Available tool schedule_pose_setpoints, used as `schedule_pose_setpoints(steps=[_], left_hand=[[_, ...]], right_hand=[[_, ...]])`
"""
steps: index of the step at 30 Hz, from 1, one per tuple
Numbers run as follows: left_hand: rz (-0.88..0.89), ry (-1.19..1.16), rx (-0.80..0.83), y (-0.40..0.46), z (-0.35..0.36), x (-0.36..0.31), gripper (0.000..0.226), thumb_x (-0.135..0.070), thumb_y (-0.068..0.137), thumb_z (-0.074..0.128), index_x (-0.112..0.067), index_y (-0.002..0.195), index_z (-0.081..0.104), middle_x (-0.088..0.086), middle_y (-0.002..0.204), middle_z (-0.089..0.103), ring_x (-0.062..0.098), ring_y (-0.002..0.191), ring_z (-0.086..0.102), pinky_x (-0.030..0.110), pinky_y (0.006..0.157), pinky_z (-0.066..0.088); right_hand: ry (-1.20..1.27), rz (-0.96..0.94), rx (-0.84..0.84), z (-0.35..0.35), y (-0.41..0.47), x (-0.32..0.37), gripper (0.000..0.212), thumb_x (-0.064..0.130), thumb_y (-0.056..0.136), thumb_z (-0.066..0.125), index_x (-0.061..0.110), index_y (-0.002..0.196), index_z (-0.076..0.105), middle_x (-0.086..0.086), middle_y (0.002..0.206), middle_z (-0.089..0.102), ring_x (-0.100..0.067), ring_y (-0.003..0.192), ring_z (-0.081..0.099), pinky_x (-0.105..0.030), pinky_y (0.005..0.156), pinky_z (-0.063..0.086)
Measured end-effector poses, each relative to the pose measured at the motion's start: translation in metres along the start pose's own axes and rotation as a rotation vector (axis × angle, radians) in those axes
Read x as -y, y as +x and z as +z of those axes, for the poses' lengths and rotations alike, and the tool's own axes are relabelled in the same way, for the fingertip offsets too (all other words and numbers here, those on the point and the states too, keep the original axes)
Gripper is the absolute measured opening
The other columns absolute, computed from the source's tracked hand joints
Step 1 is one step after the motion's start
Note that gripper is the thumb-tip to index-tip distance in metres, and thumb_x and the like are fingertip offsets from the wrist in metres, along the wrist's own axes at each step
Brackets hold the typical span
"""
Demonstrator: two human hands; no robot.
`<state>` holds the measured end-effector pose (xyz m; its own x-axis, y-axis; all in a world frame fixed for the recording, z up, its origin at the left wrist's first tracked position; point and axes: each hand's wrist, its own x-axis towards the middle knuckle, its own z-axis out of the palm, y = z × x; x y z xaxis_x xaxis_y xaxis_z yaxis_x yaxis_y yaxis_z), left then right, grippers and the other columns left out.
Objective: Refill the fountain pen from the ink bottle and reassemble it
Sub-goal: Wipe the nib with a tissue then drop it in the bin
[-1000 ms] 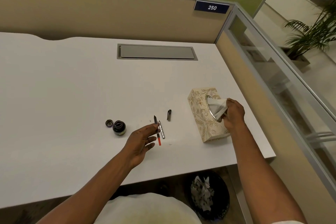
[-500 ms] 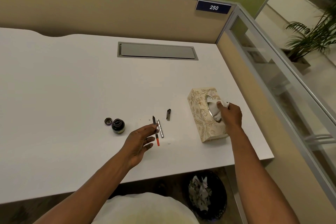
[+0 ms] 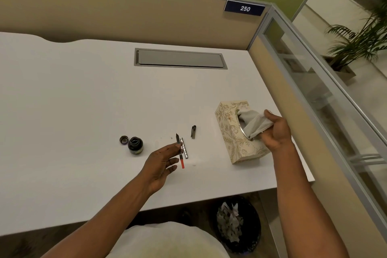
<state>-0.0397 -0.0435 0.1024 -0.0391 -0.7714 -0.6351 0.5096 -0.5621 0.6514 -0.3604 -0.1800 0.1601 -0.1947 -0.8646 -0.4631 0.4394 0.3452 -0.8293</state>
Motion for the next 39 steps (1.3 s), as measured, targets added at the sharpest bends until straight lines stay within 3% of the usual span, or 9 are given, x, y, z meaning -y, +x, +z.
schedule_pose_setpoints(steps=[5,9,13,16,22,27,31,36,39], left_hand=[[0.000,-0.001,0.000,0.000,-0.001,-0.001,0.020,-0.025,0.090,0.071,-0.017,0.107,0.078,-0.004,0.090,0.075,0.017,0.082,0.054,0.032,0.080,0.044],[0.001,-0.001,0.002,0.000,-0.001,-0.001,0.021,-0.025,0.090,0.071,-0.017,0.108,0.078,-0.004,0.089,0.075,0.017,0.082,0.054,0.033,0.081,0.043],[-0.003,-0.001,0.005,0.000,0.000,-0.001,0.019,-0.025,0.090,0.071,-0.017,0.106,0.078,-0.004,0.090,0.075,0.017,0.082,0.054,0.032,0.081,0.044],[-0.003,-0.007,0.002,0.000,0.001,-0.001,0.018,-0.025,0.090,0.071,-0.017,0.105,0.078,-0.003,0.091,0.075,0.017,0.082,0.054,0.033,0.080,0.044],[-0.009,0.002,-0.001,0.001,-0.001,0.001,0.019,-0.026,0.090,0.072,-0.017,0.106,0.078,-0.002,0.093,0.075,0.017,0.083,0.055,0.032,0.080,0.045],[0.001,-0.002,0.001,0.000,-0.004,-0.001,0.023,-0.027,0.091,0.071,-0.016,0.110,0.078,-0.001,0.097,0.073,0.017,0.084,0.054,0.033,0.082,0.045],[-0.001,-0.011,-0.017,0.001,-0.007,0.000,0.024,-0.027,0.090,0.071,-0.016,0.110,0.078,-0.001,0.096,0.072,0.017,0.084,0.055,0.033,0.081,0.045],[-0.010,-0.003,-0.016,0.003,-0.006,0.001,0.022,-0.027,0.091,0.071,-0.016,0.108,0.078,-0.001,0.094,0.074,0.017,0.083,0.055,0.032,0.080,0.045],[-0.015,0.007,-0.012,0.004,-0.003,0.002,0.022,-0.026,0.091,0.070,-0.016,0.109,0.078,-0.002,0.092,0.074,0.018,0.084,0.055,0.033,0.082,0.045]], right_hand=[[0.113,0.016,0.078,-0.006,-0.002,0.001,0.015,0.014,0.091,0.065,0.011,0.106,0.065,-0.014,0.115,0.066,-0.037,0.132,0.055,-0.058,0.113,0.040],[0.215,-0.019,0.130,-0.005,-0.011,0.001,0.009,0.015,0.099,0.055,0.014,0.101,0.064,-0.011,0.106,0.073,-0.032,0.110,0.069,-0.051,0.088,0.059],[0.174,-0.079,0.101,-0.007,-0.018,-0.003,0.014,0.022,0.103,0.055,0.015,0.104,0.067,-0.007,0.104,0.076,-0.027,0.108,0.071,-0.051,0.096,0.055],[-0.069,-0.204,-0.047,-0.009,-0.010,-0.002,0.012,0.027,0.095,0.070,0.021,0.105,0.072,-0.002,0.106,0.073,-0.026,0.114,0.066,-0.047,0.097,0.052],[-0.606,-0.680,-0.275,-0.005,-0.006,0.010,0.012,0.026,0.093,0.073,0.015,0.097,0.075,0.011,0.076,0.065,-0.001,0.068,0.057,-0.026,0.070,0.048],[-0.513,-0.601,-0.505,-0.022,-0.009,0.007,0.033,0.011,0.082,0.073,0.020,0.113,0.068,0.003,0.110,0.068,-0.021,0.099,0.066,-0.033,0.084,0.057],[-0.627,-0.528,-0.745,-0.036,-0.017,-0.009,0.053,0.002,0.089,0.057,0.026,0.135,0.048,-0.012,0.116,0.060,-0.032,0.099,0.060,-0.035,0.083,0.051],[-0.902,-0.441,-0.730,-0.050,-0.019,-0.019,0.056,-0.009,0.083,0.059,0.021,0.130,0.061,-0.022,0.132,0.056,-0.044,0.117,0.059,-0.047,0.096,0.052],[-1.267,-0.463,-0.657,-0.053,-0.022,-0.024,0.050,-0.004,0.083,0.064,0.018,0.127,0.067,-0.016,0.158,0.034,-0.040,0.143,0.038,-0.054,0.106,0.042]])
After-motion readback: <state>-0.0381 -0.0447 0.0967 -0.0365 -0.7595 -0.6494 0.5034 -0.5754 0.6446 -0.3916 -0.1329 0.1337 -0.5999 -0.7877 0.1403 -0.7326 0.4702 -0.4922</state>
